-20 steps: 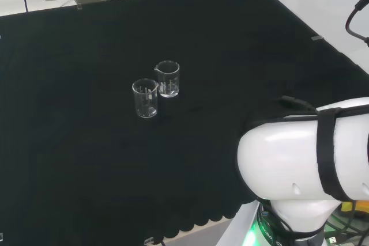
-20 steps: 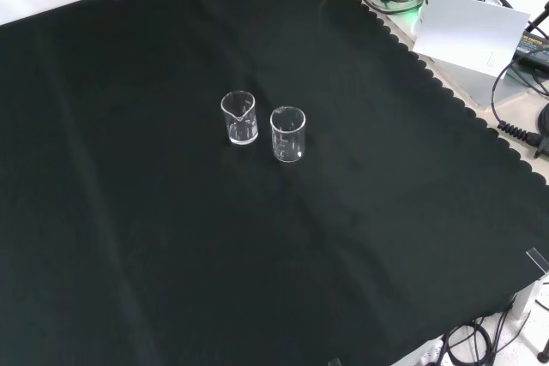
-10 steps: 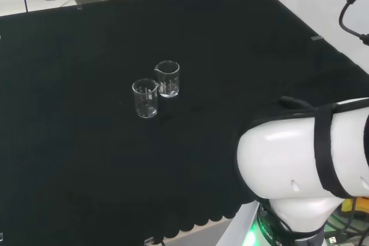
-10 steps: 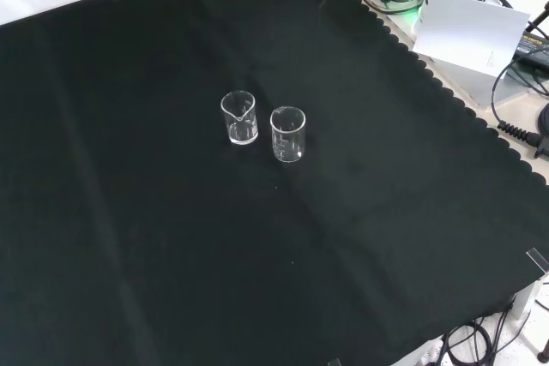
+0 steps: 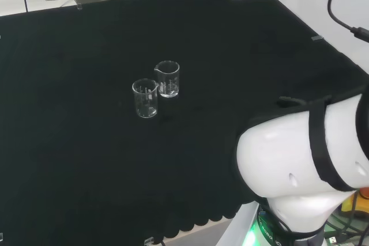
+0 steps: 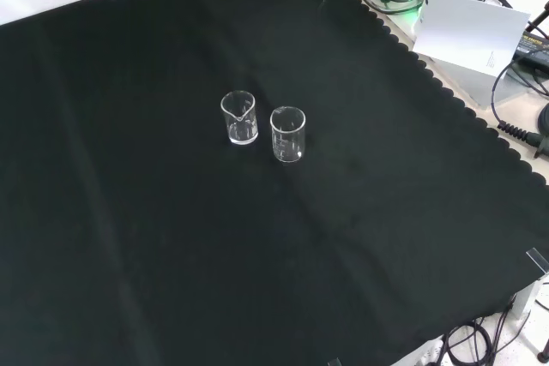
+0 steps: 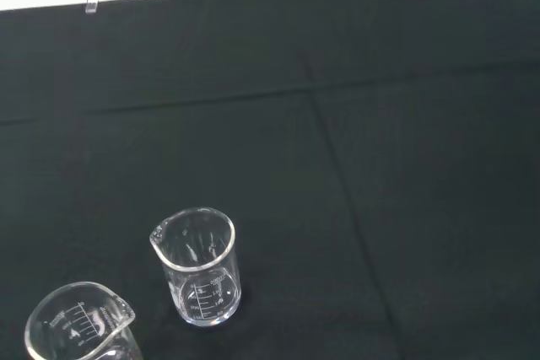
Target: Pick up the beaker on the right.
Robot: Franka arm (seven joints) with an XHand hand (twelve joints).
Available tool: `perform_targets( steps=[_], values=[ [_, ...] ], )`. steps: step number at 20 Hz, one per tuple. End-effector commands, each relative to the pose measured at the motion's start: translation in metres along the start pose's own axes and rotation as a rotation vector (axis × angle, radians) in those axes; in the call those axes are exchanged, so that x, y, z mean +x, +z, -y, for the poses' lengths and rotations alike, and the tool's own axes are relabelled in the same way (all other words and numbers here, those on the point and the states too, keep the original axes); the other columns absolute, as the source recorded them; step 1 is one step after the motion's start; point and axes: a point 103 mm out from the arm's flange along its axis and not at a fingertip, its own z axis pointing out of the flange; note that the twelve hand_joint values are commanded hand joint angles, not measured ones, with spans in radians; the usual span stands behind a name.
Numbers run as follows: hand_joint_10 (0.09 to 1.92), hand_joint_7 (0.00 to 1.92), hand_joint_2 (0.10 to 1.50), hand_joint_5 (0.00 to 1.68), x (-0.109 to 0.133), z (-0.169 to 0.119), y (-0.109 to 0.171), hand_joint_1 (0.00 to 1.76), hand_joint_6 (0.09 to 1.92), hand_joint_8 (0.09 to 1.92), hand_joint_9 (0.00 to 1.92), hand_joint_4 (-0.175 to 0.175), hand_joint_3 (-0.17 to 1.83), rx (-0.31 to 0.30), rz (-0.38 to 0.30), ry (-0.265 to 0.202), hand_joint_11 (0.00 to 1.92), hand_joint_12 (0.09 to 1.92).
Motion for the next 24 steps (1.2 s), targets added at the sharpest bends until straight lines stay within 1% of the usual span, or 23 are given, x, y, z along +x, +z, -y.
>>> perform_targets(
  steps=[1, 3, 4, 8, 10, 13, 15, 18, 21, 24],
  values=[
    [0.65, 0.08, 1.29, 0.35, -0.016, -0.072, 0.053, 0.14, 0.2, 0.56, 0.15, -0.033, 0.27, 0.035, -0.07, -0.028, 0.0, 1.27],
    [0.65, 0.09, 1.29, 0.35, -0.018, -0.095, 0.063, 0.14, 0.2, 0.56, 0.16, -0.034, 0.26, 0.052, -0.091, -0.028, 0.0, 1.27],
    [0.65, 0.09, 1.29, 0.35, -0.019, -0.105, 0.068, 0.14, 0.2, 0.56, 0.16, -0.035, 0.26, 0.051, -0.097, -0.031, 0.0, 1.27],
    [0.66, 0.09, 1.29, 0.36, -0.024, -0.137, 0.097, 0.16, 0.2, 0.56, 0.17, -0.036, 0.25, 0.072, -0.126, -0.047, 0.0, 1.27],
    [0.66, 0.1, 1.28, 0.36, -0.027, -0.146, 0.112, 0.17, 0.19, 0.56, 0.19, -0.036, 0.25, 0.055, -0.148, -0.063, 0.0, 1.28],
    [0.69, 0.16, 1.23, 0.35, -0.03, -0.155, 0.131, 0.23, 0.16, 0.6, 0.28, -0.041, 0.23, 0.07, -0.173, -0.075, 0.0, 1.36],
    [0.7, 0.19, 1.19, 0.35, -0.03, -0.163, 0.145, 0.28, 0.14, 0.62, 0.31, -0.043, 0.21, 0.068, -0.193, -0.092, 0.0, 1.39],
    [0.7, 0.2, 1.15, 0.35, -0.03, -0.171, 0.161, 0.33, 0.12, 0.63, 0.33, -0.044, 0.2, 0.075, -0.22, -0.112, 0.01, 1.41],
    [0.7, 0.2, 1.12, 0.36, -0.032, -0.176, 0.179, 0.35, 0.1, 0.64, 0.33, -0.045, 0.21, 0.086, -0.231, -0.134, 0.01, 1.41],
    [0.7, 0.19, 1.09, 0.37, -0.035, -0.177, 0.199, 0.38, 0.09, 0.65, 0.33, -0.045, 0.21, 0.088, -0.262, -0.153, 0.01, 1.41]
  ],
)
